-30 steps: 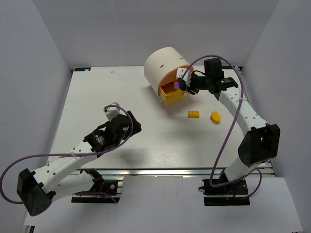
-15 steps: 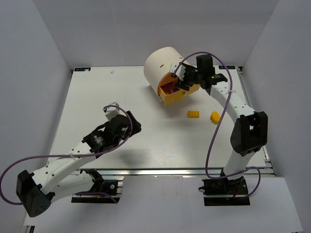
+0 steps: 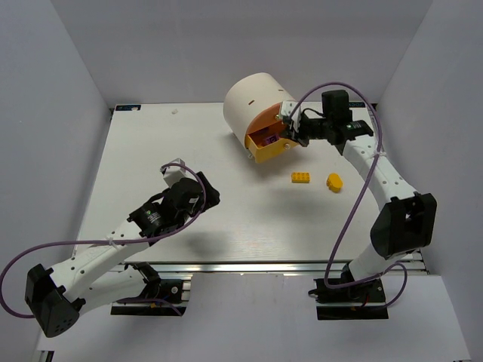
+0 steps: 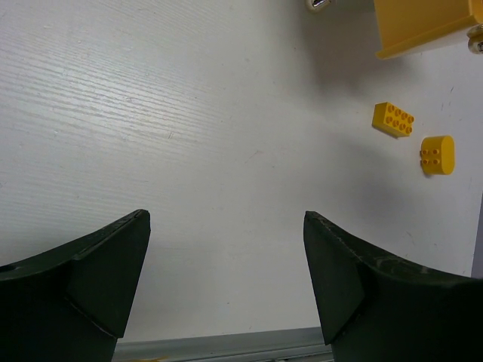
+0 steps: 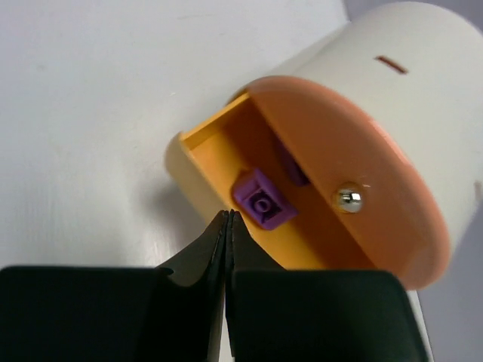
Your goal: Sort the legos into containers by color
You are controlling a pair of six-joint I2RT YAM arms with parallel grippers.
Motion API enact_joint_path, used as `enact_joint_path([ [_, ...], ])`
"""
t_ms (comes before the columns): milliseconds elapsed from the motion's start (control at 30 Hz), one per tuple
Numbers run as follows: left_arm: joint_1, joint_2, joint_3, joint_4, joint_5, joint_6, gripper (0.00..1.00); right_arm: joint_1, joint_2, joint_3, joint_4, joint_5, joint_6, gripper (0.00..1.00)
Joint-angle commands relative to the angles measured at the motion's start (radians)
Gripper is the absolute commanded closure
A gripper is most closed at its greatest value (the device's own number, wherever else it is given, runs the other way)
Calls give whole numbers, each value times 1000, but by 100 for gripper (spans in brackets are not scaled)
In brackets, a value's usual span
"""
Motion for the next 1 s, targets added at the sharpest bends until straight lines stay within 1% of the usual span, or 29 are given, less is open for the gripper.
enact_joint_path([
  [0, 2, -4, -6, 13, 2, 6, 8, -2, 4, -53, -228, -110, -212, 100],
  [67, 2, -3, -6, 19, 5, 6, 8, 2, 17, -73, -264, -55, -315, 100],
  [133, 2, 3, -4, 21, 5, 8, 8, 10, 34, -93, -223, 18, -314, 100],
  [167, 2, 6, -1, 20, 8, 11, 8, 11, 57, -93, -197, 40, -297, 100],
  [200, 2, 9, -1, 20, 8, 11, 8, 13, 73, -91, -125, 69, -236, 100],
  [233, 2, 12, 0, 20, 8, 11, 8, 17, 88, -81, -92, 97, -201, 100],
  [267, 2, 13, 2, 21, 8, 11, 8, 30, 117, -74, -63, 152, -180, 100],
  [300, 2, 14, 2, 20, 8, 9, 8, 34, 129, -74, 18, 184, -124, 100],
  [400, 2, 14, 4, 15, 5, 8, 8, 57, 163, -80, 131, 267, -50, 100],
  [433, 2, 14, 4, 13, 5, 8, 8, 60, 169, -85, 196, 285, -39, 100],
  [533, 2, 13, 2, 10, 3, 3, 8, 91, 189, -99, 321, 396, 27, 100],
  [600, 2, 11, 2, 12, 0, 5, 8, 108, 208, -100, 365, 427, 42, 100],
  [767, 2, 16, 5, 10, -3, 11, 8, 125, 231, -100, 457, 447, 84, 100],
  [967, 2, 25, 10, 12, -1, 15, 8, 128, 289, -59, 485, 474, 136, 100],
])
